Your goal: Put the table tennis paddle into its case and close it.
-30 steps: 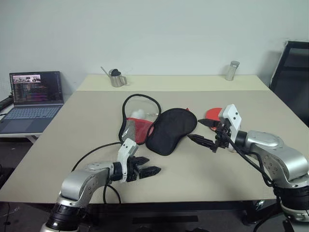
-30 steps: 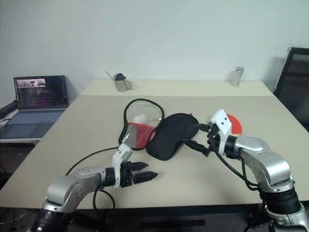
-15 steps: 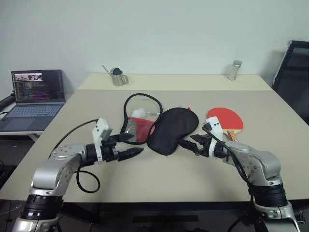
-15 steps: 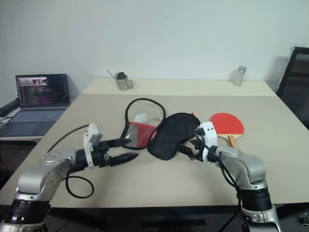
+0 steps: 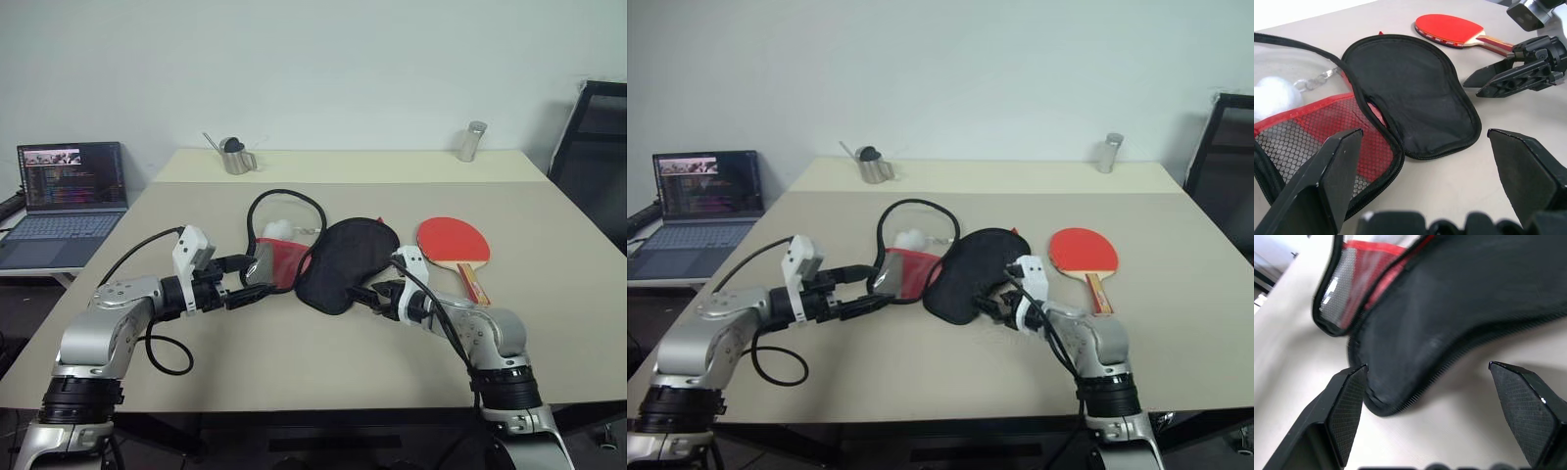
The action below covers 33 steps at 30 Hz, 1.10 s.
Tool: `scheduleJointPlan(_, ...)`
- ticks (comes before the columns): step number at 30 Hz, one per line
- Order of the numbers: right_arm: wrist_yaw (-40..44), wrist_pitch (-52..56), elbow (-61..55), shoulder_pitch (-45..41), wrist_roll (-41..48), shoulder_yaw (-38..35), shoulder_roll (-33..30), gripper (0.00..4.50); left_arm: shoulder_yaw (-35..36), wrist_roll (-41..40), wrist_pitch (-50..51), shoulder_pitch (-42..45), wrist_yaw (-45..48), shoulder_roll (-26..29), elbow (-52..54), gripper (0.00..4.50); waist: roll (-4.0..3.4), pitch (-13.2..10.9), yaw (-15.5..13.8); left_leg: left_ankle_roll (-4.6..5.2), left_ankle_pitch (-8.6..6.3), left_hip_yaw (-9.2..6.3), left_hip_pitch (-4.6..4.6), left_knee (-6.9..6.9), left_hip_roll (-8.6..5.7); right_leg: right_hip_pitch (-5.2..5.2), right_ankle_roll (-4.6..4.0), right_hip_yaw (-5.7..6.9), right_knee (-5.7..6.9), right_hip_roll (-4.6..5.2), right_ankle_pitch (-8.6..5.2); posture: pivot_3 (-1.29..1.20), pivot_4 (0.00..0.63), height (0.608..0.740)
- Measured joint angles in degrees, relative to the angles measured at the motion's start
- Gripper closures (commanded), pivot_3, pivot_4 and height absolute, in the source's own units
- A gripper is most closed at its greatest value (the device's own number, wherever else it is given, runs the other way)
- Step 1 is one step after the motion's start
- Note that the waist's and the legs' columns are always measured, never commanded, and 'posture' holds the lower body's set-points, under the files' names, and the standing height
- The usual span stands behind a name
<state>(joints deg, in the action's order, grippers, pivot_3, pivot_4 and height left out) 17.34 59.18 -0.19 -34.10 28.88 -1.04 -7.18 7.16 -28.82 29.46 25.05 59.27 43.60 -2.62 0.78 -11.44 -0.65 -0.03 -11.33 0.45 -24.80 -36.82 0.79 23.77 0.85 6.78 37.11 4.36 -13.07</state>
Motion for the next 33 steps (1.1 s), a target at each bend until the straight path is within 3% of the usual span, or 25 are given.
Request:
scheduleJointPlan(3, 0.1, -1.7, 2.0, -0.7, -1.2, 1.8, 1.5, 0.15, 0.0, 0.0, 0.0, 0.0, -0.1, 0.0, 0.0, 0.06, 0.0, 0.0, 0.1, 0.0, 0.0, 0.0, 0.0, 0.0, 0.0, 0.0, 0.0, -0.01, 0.0, -0.01, 0.0, 0.0, 0.15, 0.74)
scheduleJointPlan(6, 0.2, -3.2, 3.3, -0.8, -2.7, 3.6, 2.1, 0.78, 0.0, 0.0, 0.0, 0.0, -0.2, 0.0, 0.0, 0.0, 0.0, 0.0, 0.1, 0.0, 0.0, 0.01, 0.0, 0.0, 0.0, 0.01, 0.0, -0.03, 0.0, -0.01, 0.0, 0.0, 0.15, 0.74)
scheduleJointPlan(17, 2.3, -4.2, 3.3, -0.9, -3.3, 4.7, 1.2, 4.48, -0.1, 0.0, -0.1, 0.3, -1.1, -0.1, 0.0, 0.0, 0.0, 0.0, 0.2, 0.0, 0.0, 0.01, 0.0, 0.0, 0.0, 0.02, 0.0, -0.04, 0.01, -0.01, 0.0, 0.0, 0.15, 0.74)
scheduleJointPlan(33, 13.1, 6.6, 5.3, -4.0, 0.0, 0.1, -17.3, 4.48, -2.0, 0.5, -1.2, 2.0, 0.3, -1.2, 0.7, 0.0, 0.01, 0.0, 0.3, 0.0, 0.0, 0.08, 0.0, 0.01, 0.03, 0.02, -0.02, -0.05, 0.0, -0.05, 0.01, 0.0, 0.15, 0.74)
